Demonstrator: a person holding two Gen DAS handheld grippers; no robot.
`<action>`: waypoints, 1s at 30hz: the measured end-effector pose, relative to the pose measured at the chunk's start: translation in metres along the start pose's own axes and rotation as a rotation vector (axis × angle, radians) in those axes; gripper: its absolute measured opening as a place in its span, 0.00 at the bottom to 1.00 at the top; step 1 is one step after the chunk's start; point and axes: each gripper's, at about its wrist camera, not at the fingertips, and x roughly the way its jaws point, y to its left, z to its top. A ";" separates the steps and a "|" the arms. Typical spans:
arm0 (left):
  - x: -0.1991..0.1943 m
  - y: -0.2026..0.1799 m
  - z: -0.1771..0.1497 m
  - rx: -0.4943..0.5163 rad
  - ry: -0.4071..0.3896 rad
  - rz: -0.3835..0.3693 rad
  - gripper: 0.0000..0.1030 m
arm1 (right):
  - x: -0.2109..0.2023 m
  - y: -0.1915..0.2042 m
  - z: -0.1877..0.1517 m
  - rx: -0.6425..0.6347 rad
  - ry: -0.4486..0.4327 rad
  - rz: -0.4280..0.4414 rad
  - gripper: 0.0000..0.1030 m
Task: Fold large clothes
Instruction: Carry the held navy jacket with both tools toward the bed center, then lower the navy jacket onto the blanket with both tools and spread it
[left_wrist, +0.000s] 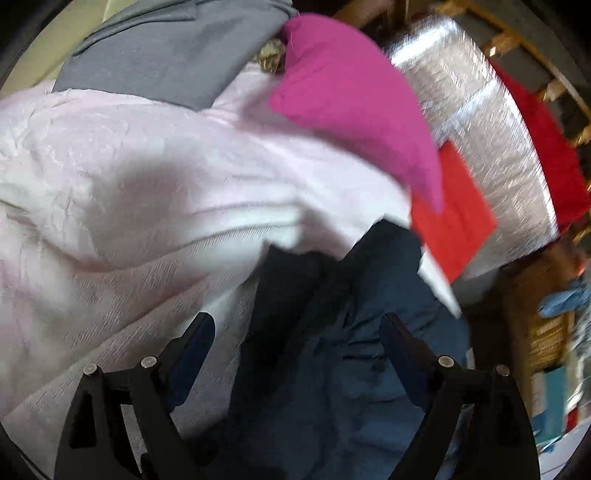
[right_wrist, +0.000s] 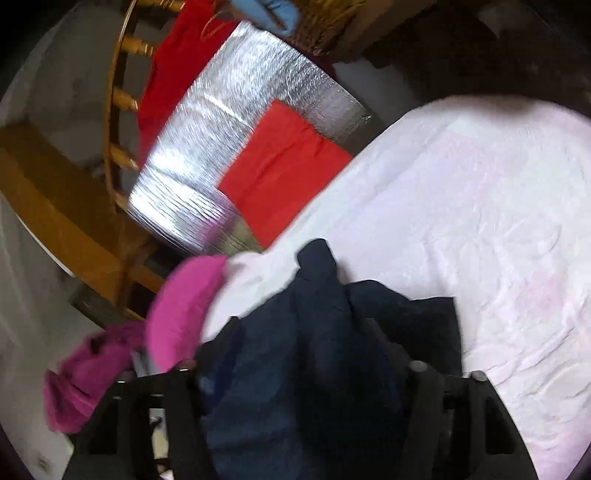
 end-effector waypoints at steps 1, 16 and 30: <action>0.003 -0.002 -0.002 0.019 0.015 0.011 0.88 | 0.002 -0.001 -0.003 -0.019 0.012 -0.023 0.63; 0.029 -0.007 -0.023 0.173 0.110 0.171 0.90 | 0.040 -0.035 -0.015 0.040 0.162 -0.196 0.32; -0.005 -0.053 -0.010 0.353 -0.127 0.075 0.90 | 0.008 0.013 -0.012 -0.164 -0.050 -0.076 0.35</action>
